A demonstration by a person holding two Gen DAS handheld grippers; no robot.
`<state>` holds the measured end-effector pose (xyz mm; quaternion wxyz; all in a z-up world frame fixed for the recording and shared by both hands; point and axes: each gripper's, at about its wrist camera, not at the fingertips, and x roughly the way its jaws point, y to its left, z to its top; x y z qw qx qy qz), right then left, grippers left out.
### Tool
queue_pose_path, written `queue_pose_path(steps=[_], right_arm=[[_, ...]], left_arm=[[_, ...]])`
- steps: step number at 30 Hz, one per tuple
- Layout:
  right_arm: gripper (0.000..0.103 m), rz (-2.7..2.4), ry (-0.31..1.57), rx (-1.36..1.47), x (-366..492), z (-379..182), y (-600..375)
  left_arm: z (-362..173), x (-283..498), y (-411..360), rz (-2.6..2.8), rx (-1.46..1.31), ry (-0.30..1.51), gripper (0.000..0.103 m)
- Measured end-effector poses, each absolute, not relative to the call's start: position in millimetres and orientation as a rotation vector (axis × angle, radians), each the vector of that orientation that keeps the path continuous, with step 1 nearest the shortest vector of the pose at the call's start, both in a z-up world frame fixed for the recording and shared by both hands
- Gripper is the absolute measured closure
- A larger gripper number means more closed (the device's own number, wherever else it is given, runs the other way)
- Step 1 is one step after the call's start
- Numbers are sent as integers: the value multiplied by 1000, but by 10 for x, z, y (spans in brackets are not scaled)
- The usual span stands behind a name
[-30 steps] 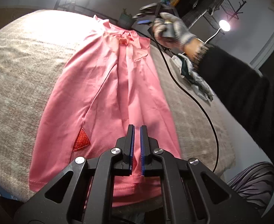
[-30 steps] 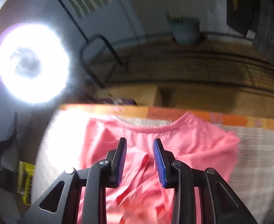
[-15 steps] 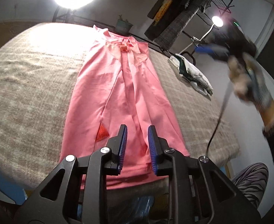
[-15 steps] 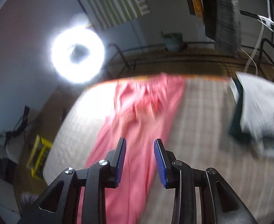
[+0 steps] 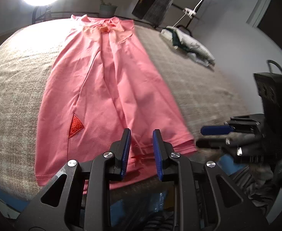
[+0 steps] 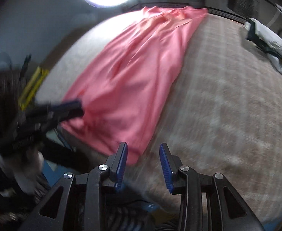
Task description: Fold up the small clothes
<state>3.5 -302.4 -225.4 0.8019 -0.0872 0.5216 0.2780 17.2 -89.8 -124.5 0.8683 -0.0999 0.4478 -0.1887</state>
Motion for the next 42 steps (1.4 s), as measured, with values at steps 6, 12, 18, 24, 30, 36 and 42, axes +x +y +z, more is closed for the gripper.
queue_pose_path(steps=[6, 12, 18, 24, 30, 36, 42], right_arm=[[103, 589, 1107, -255, -81, -2430, -2989], [103, 552, 960, -240, -260, -2029, -3187], [65, 571, 1043, -195, -195, -2252, -3210], [78, 588, 1061, -261, -111, -2377, -3022], [103, 585, 1016, -358, -167, -2387, -2890], [103, 570, 913, -355, -389, -2118, -3049], [103, 562, 811, -525, -581, -2040, -2783]], left_arm=[[-1365, 279, -893, -400, -250, 956, 102], [-1216, 205, -748, -463, -382, 935, 103], [-1297, 229, -722, -443, -337, 950, 103], [-1338, 242, -735, -435, -321, 951, 103], [-1330, 240, -719, -433, -333, 946, 103], [-1336, 160, -619, -445, -390, 944, 103], [-1446, 171, -590, -425, -417, 979, 103]])
